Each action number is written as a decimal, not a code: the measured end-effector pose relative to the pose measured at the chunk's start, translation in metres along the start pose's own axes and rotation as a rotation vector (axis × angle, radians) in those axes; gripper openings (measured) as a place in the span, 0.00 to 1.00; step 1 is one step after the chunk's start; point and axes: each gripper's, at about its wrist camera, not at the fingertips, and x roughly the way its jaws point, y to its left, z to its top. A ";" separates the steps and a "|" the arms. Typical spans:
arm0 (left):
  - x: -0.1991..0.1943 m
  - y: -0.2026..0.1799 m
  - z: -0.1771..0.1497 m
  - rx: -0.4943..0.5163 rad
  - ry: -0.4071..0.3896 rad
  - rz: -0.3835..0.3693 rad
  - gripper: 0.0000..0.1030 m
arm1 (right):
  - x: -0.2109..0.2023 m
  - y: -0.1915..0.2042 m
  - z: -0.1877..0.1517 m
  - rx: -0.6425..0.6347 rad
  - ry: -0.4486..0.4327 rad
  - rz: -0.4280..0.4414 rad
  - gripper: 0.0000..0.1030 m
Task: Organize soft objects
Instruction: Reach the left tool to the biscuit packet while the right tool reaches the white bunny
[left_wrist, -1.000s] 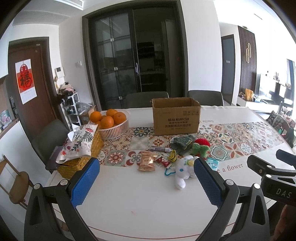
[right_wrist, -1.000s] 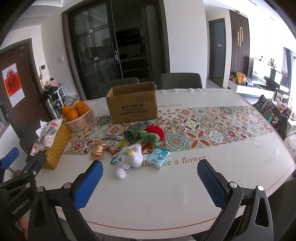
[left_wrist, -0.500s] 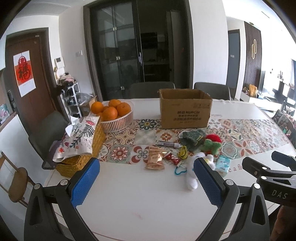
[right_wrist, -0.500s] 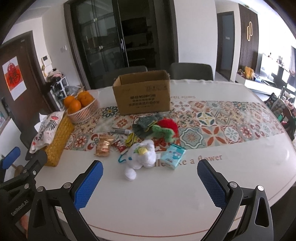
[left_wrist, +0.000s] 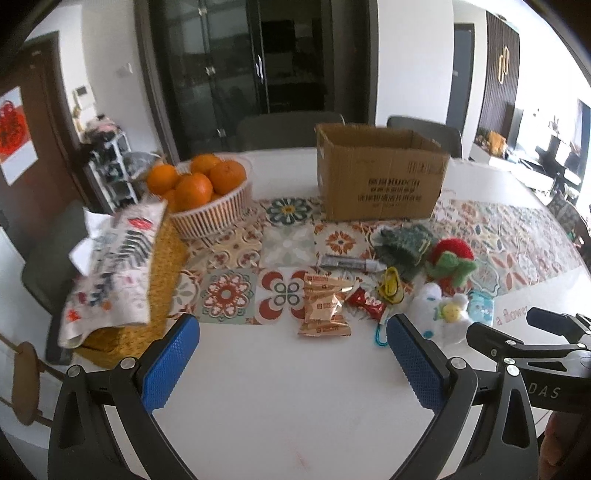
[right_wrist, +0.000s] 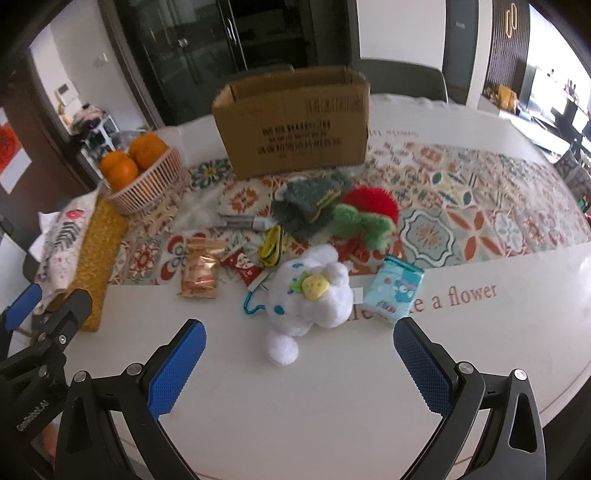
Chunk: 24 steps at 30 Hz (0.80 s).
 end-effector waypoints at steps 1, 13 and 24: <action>0.011 0.002 0.001 0.004 0.021 -0.014 1.00 | 0.007 0.003 0.001 0.002 0.012 -0.010 1.00; 0.091 0.000 -0.002 0.065 0.163 -0.050 1.00 | 0.073 0.008 0.017 -0.043 0.123 -0.071 1.00; 0.143 -0.013 0.003 0.110 0.238 -0.056 0.99 | 0.116 0.001 0.028 -0.097 0.200 -0.056 0.98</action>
